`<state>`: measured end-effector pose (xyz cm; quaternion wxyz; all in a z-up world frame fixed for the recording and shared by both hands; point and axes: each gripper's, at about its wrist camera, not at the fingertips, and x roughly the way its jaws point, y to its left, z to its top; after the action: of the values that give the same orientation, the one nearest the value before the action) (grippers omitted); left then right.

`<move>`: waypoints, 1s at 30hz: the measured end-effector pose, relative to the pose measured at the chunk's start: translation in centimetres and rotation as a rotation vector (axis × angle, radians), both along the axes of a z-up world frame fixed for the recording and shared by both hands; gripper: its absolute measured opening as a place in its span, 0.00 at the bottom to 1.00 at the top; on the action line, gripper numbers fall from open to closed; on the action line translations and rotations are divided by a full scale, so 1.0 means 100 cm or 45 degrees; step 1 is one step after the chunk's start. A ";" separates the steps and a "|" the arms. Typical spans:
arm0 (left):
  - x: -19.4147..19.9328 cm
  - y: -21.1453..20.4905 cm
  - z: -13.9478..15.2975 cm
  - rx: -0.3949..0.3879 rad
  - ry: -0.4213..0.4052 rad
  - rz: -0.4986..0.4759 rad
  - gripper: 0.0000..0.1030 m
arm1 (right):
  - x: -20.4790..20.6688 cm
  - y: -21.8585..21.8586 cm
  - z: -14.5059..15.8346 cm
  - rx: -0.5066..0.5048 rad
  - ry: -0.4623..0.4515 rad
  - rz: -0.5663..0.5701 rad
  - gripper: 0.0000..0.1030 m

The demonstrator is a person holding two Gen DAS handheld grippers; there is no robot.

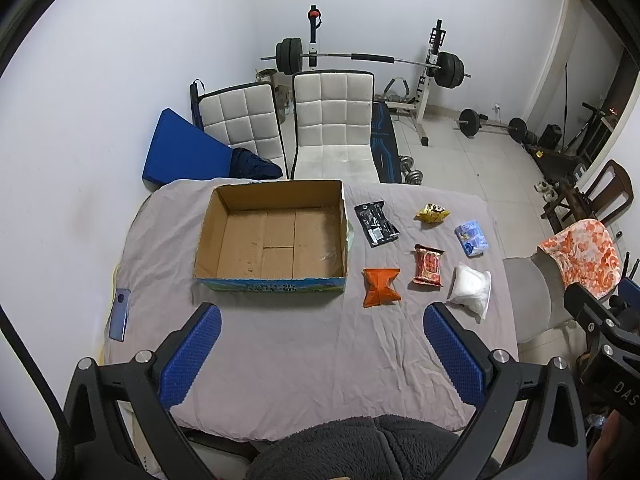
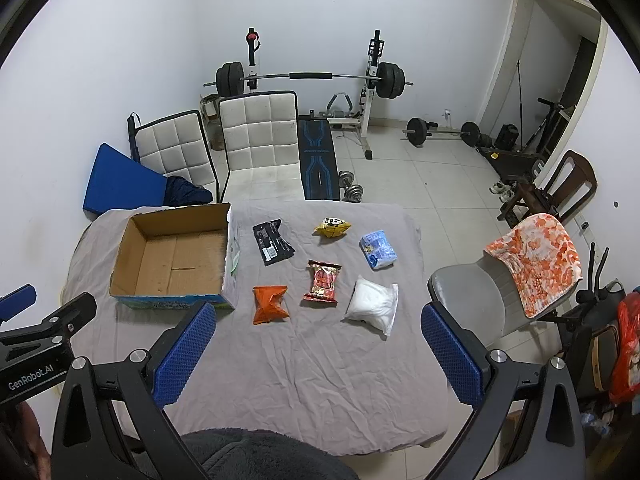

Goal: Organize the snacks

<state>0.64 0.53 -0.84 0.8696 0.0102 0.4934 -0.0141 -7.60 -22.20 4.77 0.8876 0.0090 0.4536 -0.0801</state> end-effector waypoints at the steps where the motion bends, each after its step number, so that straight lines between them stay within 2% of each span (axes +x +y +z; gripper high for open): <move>1: 0.000 0.000 -0.001 -0.001 -0.003 0.000 1.00 | 0.000 0.000 0.000 0.000 -0.001 0.000 1.00; 30: -0.009 0.005 0.003 -0.025 -0.034 0.028 1.00 | 0.004 0.001 -0.001 -0.010 -0.001 0.005 1.00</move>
<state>-0.21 1.06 -0.52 0.8763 -0.0036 0.4817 -0.0095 -7.20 -22.12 4.66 0.8880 0.0048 0.4529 -0.0802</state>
